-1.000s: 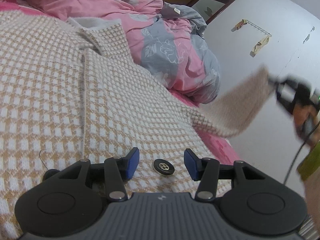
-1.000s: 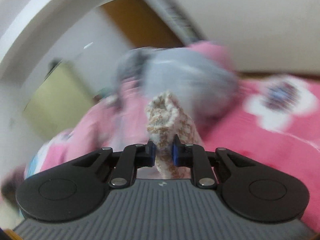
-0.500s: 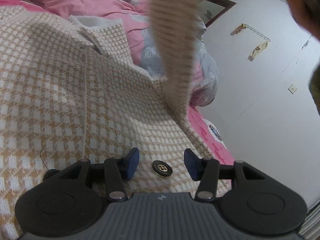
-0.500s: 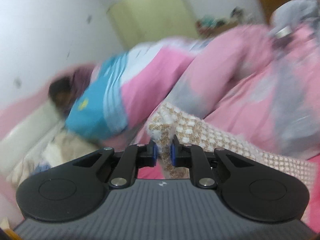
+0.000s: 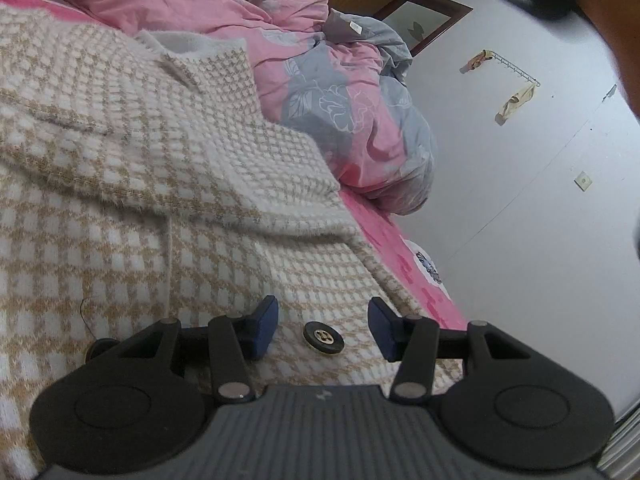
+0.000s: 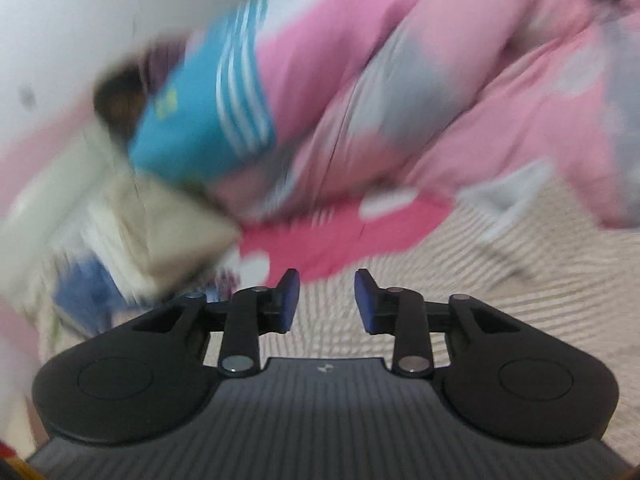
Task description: Fold clothes
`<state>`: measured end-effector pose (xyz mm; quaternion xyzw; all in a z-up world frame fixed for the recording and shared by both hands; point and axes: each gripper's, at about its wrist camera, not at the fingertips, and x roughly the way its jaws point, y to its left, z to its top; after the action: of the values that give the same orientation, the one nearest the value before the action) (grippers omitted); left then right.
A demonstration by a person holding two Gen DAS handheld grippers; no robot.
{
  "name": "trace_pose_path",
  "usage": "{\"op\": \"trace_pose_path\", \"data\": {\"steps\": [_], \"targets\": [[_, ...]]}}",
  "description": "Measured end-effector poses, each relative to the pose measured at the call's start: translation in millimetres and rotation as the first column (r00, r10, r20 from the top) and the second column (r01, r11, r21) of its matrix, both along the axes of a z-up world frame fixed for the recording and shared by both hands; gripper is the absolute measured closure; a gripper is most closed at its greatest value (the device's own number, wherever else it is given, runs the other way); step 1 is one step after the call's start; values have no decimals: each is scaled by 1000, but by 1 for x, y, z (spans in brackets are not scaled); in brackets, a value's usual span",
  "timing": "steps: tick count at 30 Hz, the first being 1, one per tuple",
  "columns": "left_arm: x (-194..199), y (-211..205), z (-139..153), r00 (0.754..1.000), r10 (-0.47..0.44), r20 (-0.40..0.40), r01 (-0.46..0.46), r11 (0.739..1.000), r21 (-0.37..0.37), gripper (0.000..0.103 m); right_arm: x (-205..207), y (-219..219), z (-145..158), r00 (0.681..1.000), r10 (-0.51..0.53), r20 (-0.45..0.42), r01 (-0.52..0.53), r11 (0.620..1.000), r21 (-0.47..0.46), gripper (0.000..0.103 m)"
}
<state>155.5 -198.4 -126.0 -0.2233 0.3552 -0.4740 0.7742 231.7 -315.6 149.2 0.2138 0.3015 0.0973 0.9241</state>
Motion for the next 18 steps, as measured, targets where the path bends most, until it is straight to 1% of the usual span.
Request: {"op": "trace_pose_path", "data": {"steps": [2, 3, 5, 8, 10, 11, 12, 13, 15, 17, 18], "targets": [[1, 0, 0, 1000, 0, -1, 0, 1000, -1, 52, -56, -46, 20, 993, -91, 76, 89, 996, 26, 71], [1, 0, -1, 1000, -1, -1, 1, 1000, -2, 52, -88, -69, 27, 984, -142, 110, 138, 989, 47, 71], [1, 2, -1, 1000, -3, -3, 3, 1000, -5, 51, -150, -111, 30, 956, -250, 155, 234, 965, 115, 71], [2, 5, 0, 1000, -6, -22, 6, 1000, -21, 50, -241, -156, 22, 906, -381, 182, 337, 913, 232, 71], [5, 7, 1, 999, -7, -50, 5, 999, -39, 47, -280, -174, 4, 886, -433, 168, 379, 883, 277, 71], [6, 8, 4, 998, 2, -59, -4, 999, -35, 45, -293, -181, -8, 879, -451, 154, 394, 870, 295, 70], [7, 9, 7, 998, 14, -64, -16, 1000, -27, 43, -298, -187, -21, 877, -460, 136, 401, 858, 320, 70], [6, 10, 12, 998, 31, -63, -31, 999, -7, 43, -299, -194, -37, 877, -465, 118, 400, 845, 356, 70], [4, 15, 22, 997, 57, -58, -57, 998, 15, 42, -288, -205, -68, 882, -464, 79, 390, 814, 430, 71], [1, 25, 33, 995, 85, -53, -84, 996, 29, 42, -265, -212, -101, 891, -452, 43, 374, 784, 495, 73], [0, 32, 38, 994, 102, -50, -100, 994, 39, 41, -249, -213, -117, 897, -441, 33, 366, 782, 504, 74]]}}
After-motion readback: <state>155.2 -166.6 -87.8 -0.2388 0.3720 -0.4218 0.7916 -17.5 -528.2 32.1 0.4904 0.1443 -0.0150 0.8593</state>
